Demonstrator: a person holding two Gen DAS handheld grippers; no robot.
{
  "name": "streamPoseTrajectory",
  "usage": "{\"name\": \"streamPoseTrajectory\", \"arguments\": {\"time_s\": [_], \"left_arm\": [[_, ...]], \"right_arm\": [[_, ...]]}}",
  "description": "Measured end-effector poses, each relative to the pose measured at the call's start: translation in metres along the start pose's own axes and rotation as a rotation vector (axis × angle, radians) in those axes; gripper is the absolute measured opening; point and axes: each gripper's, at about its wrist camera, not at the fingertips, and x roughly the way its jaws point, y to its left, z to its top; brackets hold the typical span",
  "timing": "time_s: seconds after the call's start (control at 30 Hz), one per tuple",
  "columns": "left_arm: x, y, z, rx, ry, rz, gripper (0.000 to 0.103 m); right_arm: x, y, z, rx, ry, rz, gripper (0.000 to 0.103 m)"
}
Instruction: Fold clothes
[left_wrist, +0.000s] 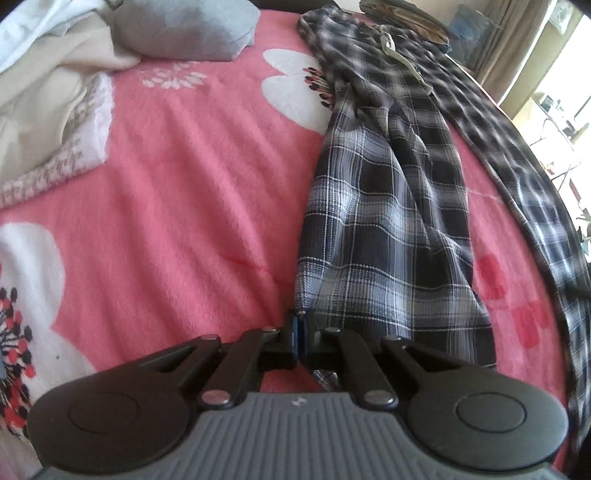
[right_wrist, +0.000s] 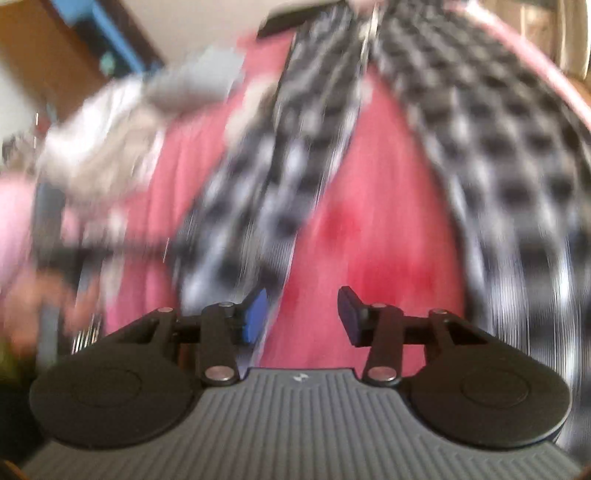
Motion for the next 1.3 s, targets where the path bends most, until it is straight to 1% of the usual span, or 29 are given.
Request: {"name": "streamPoseTrajectory", "arguments": {"time_s": [0.07,0.1,0.13,0.2,0.23,0.27,0.3,0.33,0.4,0.47,0.57,0.63,0.7,0.77,0.8,0.87,0.93,1.0,1.07,1.1,1.13,1.17,1.23,1.3], "left_arm": [[0.0,0.001,-0.001,-0.004,0.0,-0.005,0.005],[0.0,0.002,-0.002,-0.006,0.0,-0.007,0.005],[0.001,0.002,-0.002,-0.004,-0.001,-0.007,0.006],[0.002,0.002,-0.003,0.002,-0.004,-0.007,0.006],[0.003,0.002,-0.003,0.005,-0.005,-0.007,0.006],[0.003,0.002,-0.004,0.003,-0.008,-0.008,0.006],[0.002,0.003,-0.005,0.001,-0.01,-0.008,0.006],[0.002,0.003,-0.005,-0.002,-0.012,-0.009,0.006],[0.0,0.005,-0.006,-0.024,-0.013,-0.011,0.004],[-0.003,0.005,-0.007,-0.036,-0.008,-0.011,0.003],[-0.004,0.002,-0.005,-0.01,0.012,0.006,0.003],[-0.005,0.0,-0.003,-0.001,0.037,0.015,0.003],[-0.008,0.001,0.001,-0.009,0.07,0.011,0.004],[-0.012,0.004,0.005,-0.025,0.106,-0.001,0.01],[-0.018,0.007,0.008,-0.043,0.11,-0.004,0.013],[-0.033,0.014,0.015,-0.077,0.081,-0.016,0.018],[-0.05,0.017,0.025,-0.097,0.019,-0.024,0.018],[-0.057,0.016,0.04,-0.092,-0.04,-0.031,0.022],[-0.049,0.009,0.058,-0.064,-0.096,-0.017,0.032],[-0.04,0.004,0.066,-0.056,-0.122,-0.002,0.034],[-0.029,-0.001,0.074,-0.048,-0.148,0.006,0.039],[-0.015,-0.006,0.081,-0.043,-0.156,0.012,0.042],[0.01,-0.016,0.092,-0.04,-0.139,0.018,0.041],[0.027,-0.021,0.09,-0.027,-0.129,0.004,0.041]], "right_arm": [[0.032,-0.014,0.031,0.065,-0.06,0.01,0.042],[0.049,-0.02,0.045,0.095,-0.083,0.005,0.042],[0.066,-0.025,0.058,0.113,-0.1,-0.019,0.042],[0.097,-0.035,0.076,0.165,-0.112,-0.05,0.042],[0.111,-0.04,0.08,0.204,-0.096,-0.031,0.038],[0.125,-0.046,0.083,0.243,-0.081,-0.012,0.033],[0.135,-0.049,0.085,0.265,-0.071,-0.003,0.012],[0.139,-0.047,0.085,0.251,-0.073,-0.013,0.002],[0.131,-0.045,0.084,0.227,-0.114,-0.042,0.001],[0.113,-0.047,0.081,0.246,-0.177,-0.082,0.001],[0.096,-0.054,0.073,0.269,-0.232,-0.138,0.001],[0.105,-0.057,0.068,0.252,-0.201,-0.174,0.001],[0.118,-0.059,0.066,0.235,-0.167,-0.187,0.002],[0.121,-0.061,0.068,0.232,-0.162,-0.177,0.005],[0.119,-0.063,0.069,0.236,-0.158,-0.169,0.008],[0.116,-0.064,0.073,0.242,-0.153,-0.157,0.013],[0.108,-0.062,0.076,0.237,-0.161,-0.165,0.024],[0.097,-0.061,0.08,0.219,-0.181,-0.184,0.029],[0.083,-0.06,0.087,0.183,-0.206,-0.204,0.029],[0.077,-0.06,0.091,0.164,-0.217,-0.213,0.029],[0.072,-0.058,0.095,0.142,-0.228,-0.217,0.029],[0.068,-0.056,0.102,0.116,-0.238,-0.213,0.029],[0.063,-0.048,0.117,0.063,-0.249,-0.203,0.029],[0.064,-0.036,0.138,0.0,-0.254,-0.185,0.029]]}}
